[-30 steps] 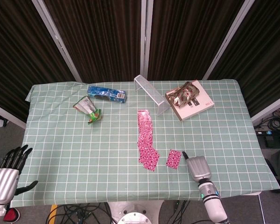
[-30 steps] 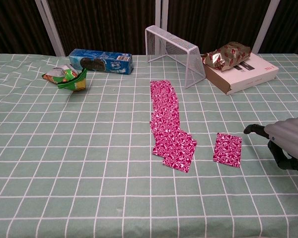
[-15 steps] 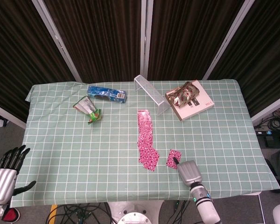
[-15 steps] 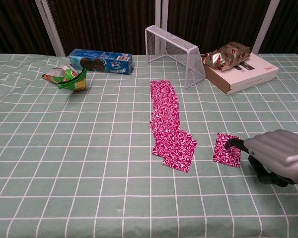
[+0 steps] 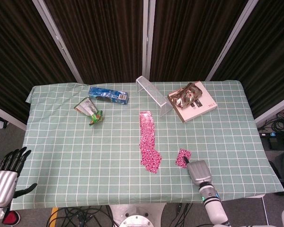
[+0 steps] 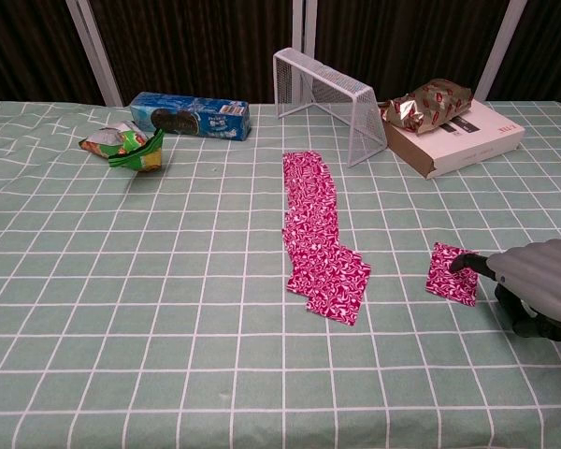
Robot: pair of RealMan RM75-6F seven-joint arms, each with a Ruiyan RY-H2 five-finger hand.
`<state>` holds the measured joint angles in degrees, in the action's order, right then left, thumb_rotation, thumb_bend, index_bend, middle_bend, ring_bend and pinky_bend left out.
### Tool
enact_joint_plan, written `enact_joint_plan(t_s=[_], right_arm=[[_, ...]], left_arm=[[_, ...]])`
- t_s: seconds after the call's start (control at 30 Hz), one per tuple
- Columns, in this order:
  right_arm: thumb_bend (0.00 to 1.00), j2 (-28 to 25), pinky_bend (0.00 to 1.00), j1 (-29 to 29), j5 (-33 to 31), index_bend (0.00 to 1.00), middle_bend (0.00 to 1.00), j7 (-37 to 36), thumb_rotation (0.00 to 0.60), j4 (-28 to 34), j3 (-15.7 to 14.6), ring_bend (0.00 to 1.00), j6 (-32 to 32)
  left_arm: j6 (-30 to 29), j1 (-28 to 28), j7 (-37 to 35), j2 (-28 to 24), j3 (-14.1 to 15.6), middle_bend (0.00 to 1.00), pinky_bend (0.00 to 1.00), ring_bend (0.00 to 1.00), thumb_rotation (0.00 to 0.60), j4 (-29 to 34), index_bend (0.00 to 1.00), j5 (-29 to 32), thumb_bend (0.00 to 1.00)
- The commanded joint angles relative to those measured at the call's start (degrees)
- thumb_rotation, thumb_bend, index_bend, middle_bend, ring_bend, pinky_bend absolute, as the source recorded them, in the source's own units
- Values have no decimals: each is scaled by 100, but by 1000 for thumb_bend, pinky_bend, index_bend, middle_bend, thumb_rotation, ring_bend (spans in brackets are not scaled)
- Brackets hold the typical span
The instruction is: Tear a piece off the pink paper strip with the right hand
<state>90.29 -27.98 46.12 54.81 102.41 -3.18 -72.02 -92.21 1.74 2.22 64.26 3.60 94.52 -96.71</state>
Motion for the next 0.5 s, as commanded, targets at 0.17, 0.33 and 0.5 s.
enact_joint_plan(t_s=[0.17,0.33,0.5], right_arm=[[1000,-216,691,62,28,137,912,-226,600,7,22,809,-16],[1000,-346,692,146,-6,139,912,-407,600,-88,-36,809,32],[1000,-384,691,218,248,140,912,-707,600,-121,-29,809,29]], left_arm=[[79,-32,87,27,5,8,83,0,600,29,56,9,20],[107,-35,136,48,10,8,83,0,600,42,56,29,19],[92,-45,160,38,3,8,83,0,600,66,56,2,19]])
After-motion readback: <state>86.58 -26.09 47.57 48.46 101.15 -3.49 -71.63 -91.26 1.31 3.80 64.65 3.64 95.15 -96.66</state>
